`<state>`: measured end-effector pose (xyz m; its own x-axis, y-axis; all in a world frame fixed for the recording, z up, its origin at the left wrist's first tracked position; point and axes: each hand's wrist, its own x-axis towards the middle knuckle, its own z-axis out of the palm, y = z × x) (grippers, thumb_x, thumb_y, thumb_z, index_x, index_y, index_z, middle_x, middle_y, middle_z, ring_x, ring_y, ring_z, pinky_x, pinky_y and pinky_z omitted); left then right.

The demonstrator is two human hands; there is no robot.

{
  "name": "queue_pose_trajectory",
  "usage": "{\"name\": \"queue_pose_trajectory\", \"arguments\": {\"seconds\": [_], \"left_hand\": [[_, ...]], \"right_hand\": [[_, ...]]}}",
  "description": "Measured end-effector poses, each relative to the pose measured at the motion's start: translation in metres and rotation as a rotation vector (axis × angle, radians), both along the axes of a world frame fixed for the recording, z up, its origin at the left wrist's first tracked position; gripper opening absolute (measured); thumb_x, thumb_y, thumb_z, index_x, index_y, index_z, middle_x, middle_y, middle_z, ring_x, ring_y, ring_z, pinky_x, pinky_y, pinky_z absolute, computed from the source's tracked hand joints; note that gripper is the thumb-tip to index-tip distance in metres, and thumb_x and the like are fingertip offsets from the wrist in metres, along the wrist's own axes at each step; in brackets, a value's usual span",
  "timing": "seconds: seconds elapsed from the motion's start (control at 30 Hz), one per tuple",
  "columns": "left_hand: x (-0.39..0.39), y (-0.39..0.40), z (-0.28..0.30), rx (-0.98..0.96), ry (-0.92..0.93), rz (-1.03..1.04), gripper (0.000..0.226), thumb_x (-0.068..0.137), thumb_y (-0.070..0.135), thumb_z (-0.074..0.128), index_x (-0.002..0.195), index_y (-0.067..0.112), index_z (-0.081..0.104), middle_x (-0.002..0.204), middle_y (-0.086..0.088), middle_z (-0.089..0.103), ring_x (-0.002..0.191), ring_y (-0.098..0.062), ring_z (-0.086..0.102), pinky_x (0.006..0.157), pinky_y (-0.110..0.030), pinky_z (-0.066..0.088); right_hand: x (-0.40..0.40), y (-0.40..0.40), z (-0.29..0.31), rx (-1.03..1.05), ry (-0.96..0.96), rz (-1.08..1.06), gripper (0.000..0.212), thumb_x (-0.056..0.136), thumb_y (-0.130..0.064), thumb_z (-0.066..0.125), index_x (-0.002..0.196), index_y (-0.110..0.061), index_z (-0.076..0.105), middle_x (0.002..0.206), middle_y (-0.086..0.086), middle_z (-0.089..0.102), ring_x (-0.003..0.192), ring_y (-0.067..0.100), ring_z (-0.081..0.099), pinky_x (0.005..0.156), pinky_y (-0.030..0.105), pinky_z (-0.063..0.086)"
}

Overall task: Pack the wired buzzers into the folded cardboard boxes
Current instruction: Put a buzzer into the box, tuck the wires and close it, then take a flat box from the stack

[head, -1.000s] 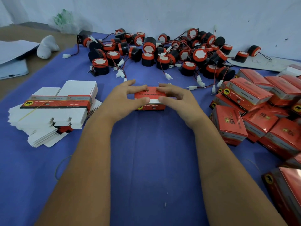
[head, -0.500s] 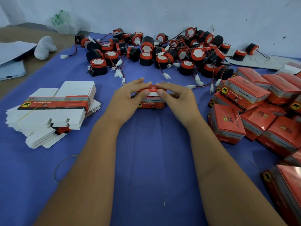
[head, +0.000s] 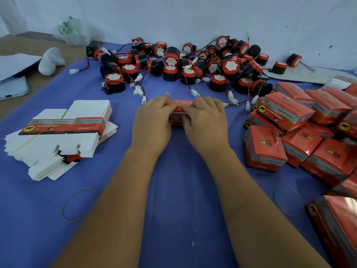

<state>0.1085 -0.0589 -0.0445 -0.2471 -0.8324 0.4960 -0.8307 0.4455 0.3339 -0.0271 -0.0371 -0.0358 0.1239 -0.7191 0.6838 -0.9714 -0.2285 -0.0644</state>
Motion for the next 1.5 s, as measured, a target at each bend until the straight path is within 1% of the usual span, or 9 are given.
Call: {"name": "queue_pose_trajectory", "arguments": {"seconds": [0.27,0.4,0.5,0.63,0.9,1.0,1.1,1.33,1.5], "left_hand": [[-0.007,0.006,0.007,-0.012,0.122,0.049,0.032,0.092,0.005,0.052,0.109,0.019,0.076,0.107,-0.004,0.070,0.099,-0.025,0.059,0.080,-0.042,0.049],[0.000,0.013,0.008,0.025,0.611,0.049,0.037,0.086,-0.004,0.051,0.105,0.016,0.075,0.114,0.000,0.067,0.102,-0.006,0.059,0.089,-0.016,0.047],[0.000,0.010,0.016,0.333,0.923,0.020,0.029,0.094,0.006,0.052,0.115,0.020,0.066,0.132,-0.001,0.053,0.111,0.000,0.055,0.085,-0.008,0.044],[0.003,0.020,0.022,0.842,1.286,-0.316,0.030,0.105,0.021,0.037,0.119,0.008,0.060,0.095,-0.001,0.071,0.097,-0.013,0.070,0.079,-0.024,0.055],[0.037,0.012,0.042,0.074,0.720,0.152,0.022,0.096,0.011,0.050,0.109,0.020,0.066,0.106,0.006,0.066,0.110,-0.015,0.060,0.096,-0.042,0.049],[0.054,0.011,0.043,0.305,0.085,0.588,0.034,0.091,0.027,0.056,0.125,0.031,0.057,0.151,-0.007,0.036,0.149,-0.037,0.009,0.113,-0.069,0.012],[0.056,0.017,0.046,0.588,-0.054,0.684,0.058,0.091,0.022,0.056,0.145,0.032,0.038,0.162,-0.014,0.002,0.148,-0.043,-0.011,0.108,-0.077,0.004],[0.055,0.017,0.053,0.356,0.206,0.495,0.050,0.088,0.014,0.056,0.135,0.030,0.049,0.161,-0.008,0.017,0.130,-0.034,0.044,0.102,-0.052,0.039],[0.066,0.015,0.058,0.095,0.589,0.479,0.017,0.095,0.026,0.049,0.102,0.023,0.064,0.096,0.009,0.059,0.088,-0.017,0.051,0.067,-0.026,0.034]], "right_hand": [[0.016,0.006,0.004,0.220,0.190,-0.129,0.024,0.093,-0.017,0.044,0.105,-0.013,0.065,0.109,0.003,0.055,0.107,0.026,0.049,0.106,0.042,0.025],[0.024,0.012,0.002,0.123,0.094,-0.240,0.025,0.093,-0.023,0.046,0.095,-0.010,0.066,0.111,0.007,0.059,0.106,0.028,0.052,0.105,0.045,0.029],[0.026,0.017,0.005,-0.233,-0.092,-0.160,0.015,0.085,-0.013,0.057,0.091,-0.004,0.068,0.119,0.017,0.061,0.112,0.036,0.055,0.099,0.050,0.038],[0.054,0.025,0.004,-0.292,-0.252,0.246,0.032,0.084,-0.012,0.050,0.110,0.001,0.064,0.128,0.018,0.047,0.113,0.035,0.046,0.096,0.053,0.038],[0.057,0.015,-0.005,0.222,-0.802,0.345,0.035,0.099,-0.023,0.049,0.133,-0.015,0.044,0.136,-0.003,0.035,0.104,0.009,0.050,0.084,0.035,0.047],[0.035,0.000,-0.007,0.321,-1.130,0.075,0.038,0.096,-0.021,0.052,0.133,-0.018,0.042,0.135,-0.003,0.036,0.096,0.000,0.053,0.079,0.029,0.048],[0.015,-0.009,-0.004,0.260,-1.361,-0.107,0.044,0.093,-0.015,0.050,0.135,-0.017,0.041,0.131,-0.005,0.037,0.095,0.008,0.051,0.071,0.021,0.041],[0.042,0.009,-0.005,0.248,-0.565,0.203,0.028,0.088,-0.009,0.060,0.116,-0.011,0.062,0.124,0.005,0.052,0.113,0.024,0.051,0.098,0.041,0.041],[0.087,0.021,-0.004,0.460,-0.314,0.664,0.049,0.091,-0.027,0.064,0.138,-0.019,0.052,0.146,-0.004,0.045,0.133,0.016,0.041,0.110,0.033,0.032]]}}
